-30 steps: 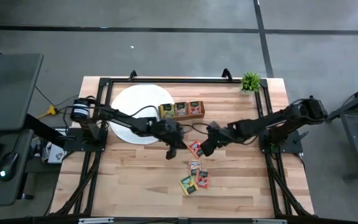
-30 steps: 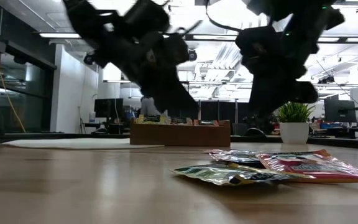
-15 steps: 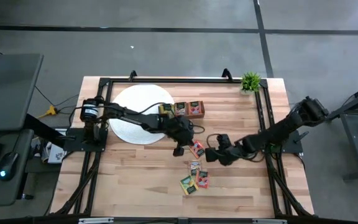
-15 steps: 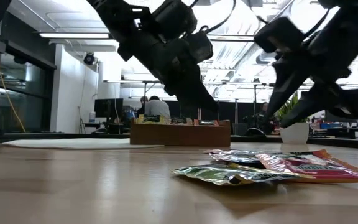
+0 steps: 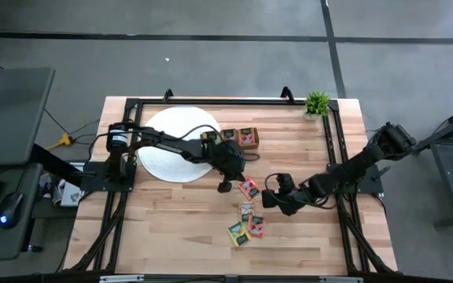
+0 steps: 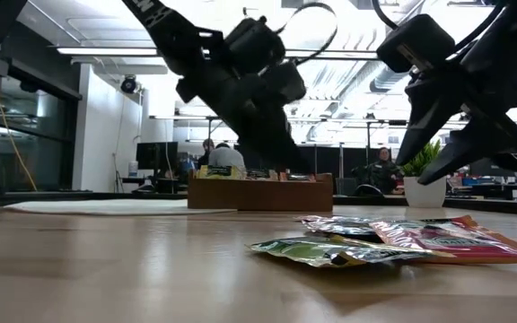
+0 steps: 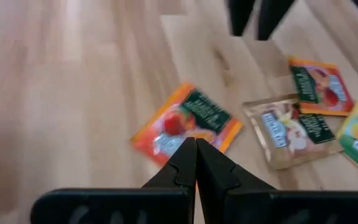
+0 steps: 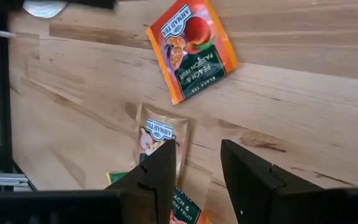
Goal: Pick & Place Tea
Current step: Put the orange tea bag into the right compartment of the wooden organizer
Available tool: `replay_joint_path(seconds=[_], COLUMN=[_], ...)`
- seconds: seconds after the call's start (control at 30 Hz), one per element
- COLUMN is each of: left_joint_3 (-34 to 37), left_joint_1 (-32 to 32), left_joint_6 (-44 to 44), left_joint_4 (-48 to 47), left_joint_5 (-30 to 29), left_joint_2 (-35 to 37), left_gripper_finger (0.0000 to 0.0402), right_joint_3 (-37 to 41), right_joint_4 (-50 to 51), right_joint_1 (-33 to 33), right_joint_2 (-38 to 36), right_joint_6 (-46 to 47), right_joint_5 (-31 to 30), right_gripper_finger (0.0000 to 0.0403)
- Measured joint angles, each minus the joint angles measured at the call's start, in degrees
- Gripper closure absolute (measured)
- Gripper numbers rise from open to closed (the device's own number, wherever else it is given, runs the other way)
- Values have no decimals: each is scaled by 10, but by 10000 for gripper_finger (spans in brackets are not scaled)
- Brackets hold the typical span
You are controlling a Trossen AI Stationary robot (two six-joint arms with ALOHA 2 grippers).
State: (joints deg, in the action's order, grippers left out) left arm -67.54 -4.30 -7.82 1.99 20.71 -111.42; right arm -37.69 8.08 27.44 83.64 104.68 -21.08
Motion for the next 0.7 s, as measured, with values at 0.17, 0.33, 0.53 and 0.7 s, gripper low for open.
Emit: replay_joint_path(seconds=[0.17,0.33,0.53,0.7], left_joint_3=[1,0,0,-4], left_joint_1=[3,2,2,2], left_joint_6=[-12,-23,-28,-21], left_joint_4=[17,27,39,45], left_joint_5=[12,17,24,-7], left_joint_2=[-25,-50,-63,-80], left_gripper_finger=[401,401,401,401], right_joint_3=[0,0,0,0], right_joint_4=[-3,-6,-9,-24], right_joint_1=[0,-1,-1,-1], right_joint_2=[0,0,0,0], right_joint_6=[9,14,23,32], right_joint_5=[8,17,29,35], right_gripper_finger=[279,279,279,279])
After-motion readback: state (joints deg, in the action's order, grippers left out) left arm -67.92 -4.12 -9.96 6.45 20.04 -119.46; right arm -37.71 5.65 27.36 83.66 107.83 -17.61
